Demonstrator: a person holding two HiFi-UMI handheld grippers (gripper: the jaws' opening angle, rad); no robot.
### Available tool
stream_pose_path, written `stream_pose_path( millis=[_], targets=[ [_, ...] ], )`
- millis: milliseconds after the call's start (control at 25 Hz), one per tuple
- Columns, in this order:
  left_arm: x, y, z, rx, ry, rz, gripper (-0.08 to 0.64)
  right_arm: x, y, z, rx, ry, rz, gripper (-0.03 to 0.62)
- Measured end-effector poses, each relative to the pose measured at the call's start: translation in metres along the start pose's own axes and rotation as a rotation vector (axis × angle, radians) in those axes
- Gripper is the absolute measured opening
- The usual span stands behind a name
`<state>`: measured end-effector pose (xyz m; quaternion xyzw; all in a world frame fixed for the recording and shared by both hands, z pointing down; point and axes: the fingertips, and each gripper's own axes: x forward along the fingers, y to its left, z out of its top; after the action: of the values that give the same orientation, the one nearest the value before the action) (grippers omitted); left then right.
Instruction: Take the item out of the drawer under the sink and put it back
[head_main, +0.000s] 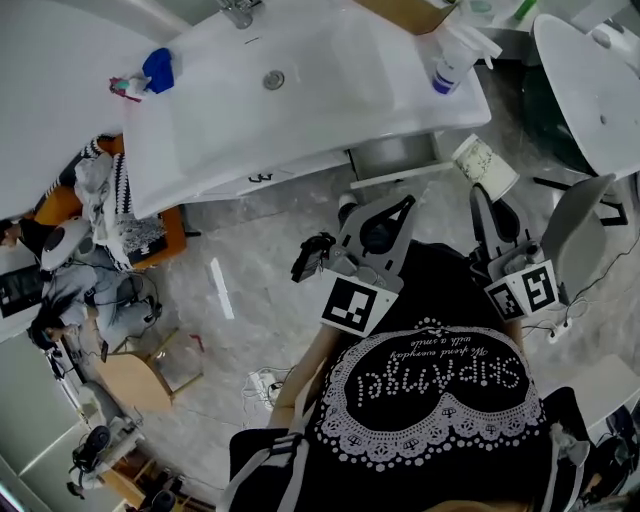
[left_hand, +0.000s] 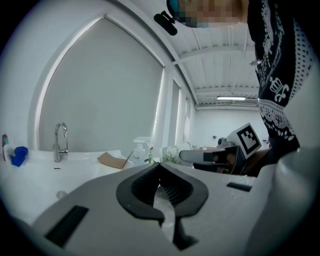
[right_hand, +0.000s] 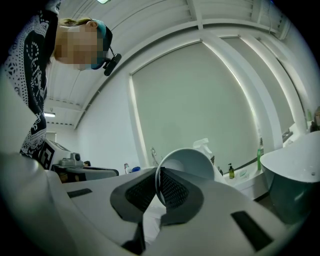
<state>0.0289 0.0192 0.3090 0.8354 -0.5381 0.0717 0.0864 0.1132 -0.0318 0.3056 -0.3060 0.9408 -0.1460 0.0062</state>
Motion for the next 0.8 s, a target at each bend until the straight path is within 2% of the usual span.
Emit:
stream_pose_path(
  millis=[320, 600, 800],
  targets=[
    [0.007, -0.011, -0.004, 0.010, 0.031, -0.054, 0.005, -0.007, -0.004, -0.004, 0.025, 0.010, -0.022, 0.025],
    [0.016, -0.007, -0.003, -0.002, 0.028, -0.066, 0.005, -0.007, -0.011, -0.001, 0.020, 0.004, -0.050, 0.025],
    [0.021, -0.001, 0.002, -0.015, 0.011, -0.069, 0.005, 0.001, -0.008, 0.010, 0.068, -0.036, -0.046, 0.025]
  ],
)
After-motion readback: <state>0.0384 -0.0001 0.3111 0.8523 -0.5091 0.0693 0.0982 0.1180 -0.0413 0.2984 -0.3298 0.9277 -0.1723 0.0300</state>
